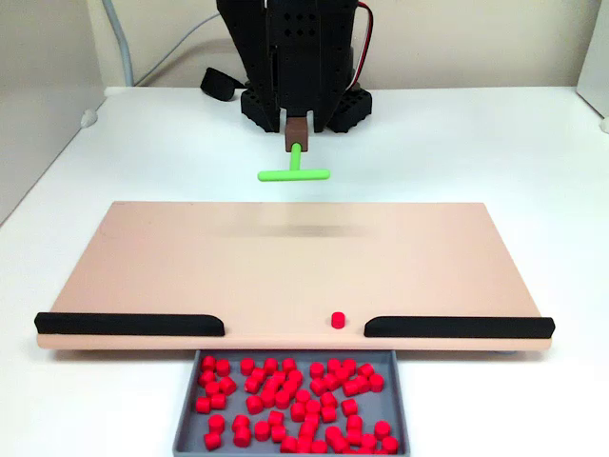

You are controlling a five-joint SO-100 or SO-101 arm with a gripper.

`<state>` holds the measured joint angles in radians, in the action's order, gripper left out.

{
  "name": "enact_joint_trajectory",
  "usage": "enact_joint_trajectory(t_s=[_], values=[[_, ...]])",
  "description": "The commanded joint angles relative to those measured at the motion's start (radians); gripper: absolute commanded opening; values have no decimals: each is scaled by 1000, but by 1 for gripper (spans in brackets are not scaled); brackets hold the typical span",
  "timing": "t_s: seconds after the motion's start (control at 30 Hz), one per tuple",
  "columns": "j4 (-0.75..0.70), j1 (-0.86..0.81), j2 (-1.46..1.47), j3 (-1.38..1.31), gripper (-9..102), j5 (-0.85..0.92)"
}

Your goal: Push granules from bottom to the grey container

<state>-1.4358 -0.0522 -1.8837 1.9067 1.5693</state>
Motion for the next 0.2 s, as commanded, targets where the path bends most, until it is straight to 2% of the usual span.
enact_joint_trajectory(t_s=[0.0,0.17], values=[[3,-12,-41,-18,0,20],[3,-18,-63,-18,0,25]])
